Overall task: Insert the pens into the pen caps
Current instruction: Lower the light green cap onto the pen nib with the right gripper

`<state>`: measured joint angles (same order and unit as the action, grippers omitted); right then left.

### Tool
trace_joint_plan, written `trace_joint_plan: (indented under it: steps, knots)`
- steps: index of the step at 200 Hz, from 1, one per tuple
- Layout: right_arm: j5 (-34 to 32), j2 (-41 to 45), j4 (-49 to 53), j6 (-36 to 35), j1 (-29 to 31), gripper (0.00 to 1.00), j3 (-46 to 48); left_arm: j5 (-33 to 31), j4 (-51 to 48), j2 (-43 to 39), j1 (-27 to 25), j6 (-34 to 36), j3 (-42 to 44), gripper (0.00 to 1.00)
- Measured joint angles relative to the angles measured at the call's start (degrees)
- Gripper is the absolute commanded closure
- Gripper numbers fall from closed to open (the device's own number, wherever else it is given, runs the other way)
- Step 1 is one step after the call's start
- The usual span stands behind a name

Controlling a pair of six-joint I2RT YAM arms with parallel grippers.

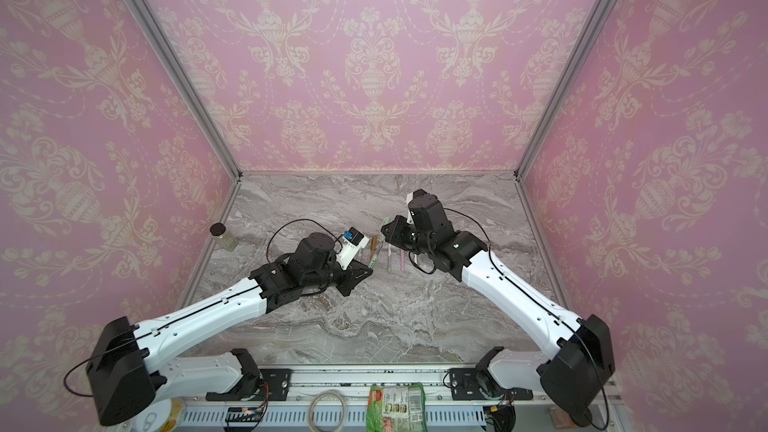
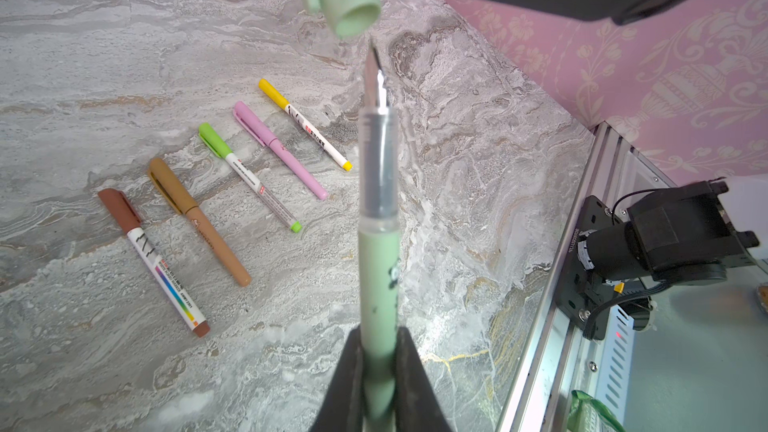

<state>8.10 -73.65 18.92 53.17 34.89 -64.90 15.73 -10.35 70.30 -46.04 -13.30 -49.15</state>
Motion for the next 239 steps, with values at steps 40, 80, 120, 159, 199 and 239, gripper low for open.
trace_joint_plan:
  steps: [40, 80, 120, 159, 199, 239]
  knots:
    - [0.02, 0.55, 0.00, 0.02, 0.13, 1.00, 1.88, -0.17, -0.04, 0.00, 0.00, 0.00, 0.00, 1.00]
    - [0.02, 1.49, -0.04, 0.02, 0.90, 1.00, 2.49, -0.92, 0.02, 0.00, -0.26, 0.00, 0.00, 1.00]
    - [-0.61, 1.64, -0.85, 0.09, 1.95, 1.00, 3.04, -1.20, 0.07, 0.00, -0.28, -0.09, 0.00, 1.00]
    - [-2.51, 1.75, -3.76, 1.05, 3.04, 1.00, 4.87, -1.66, 0.24, 0.00, -0.28, -1.88, 0.37, 1.00]
    - [-4.59, 1.88, -5.84, 1.03, 3.91, 1.00, 5.90, -2.29, 2.62, -0.04, -0.39, -4.74, 1.46, 1.00]
    - [-5.40, 1.88, -7.37, 0.48, 4.26, 1.00, 6.10, -4.17, 2.91, -0.79, -0.66, -5.01, 1.46, 1.00]
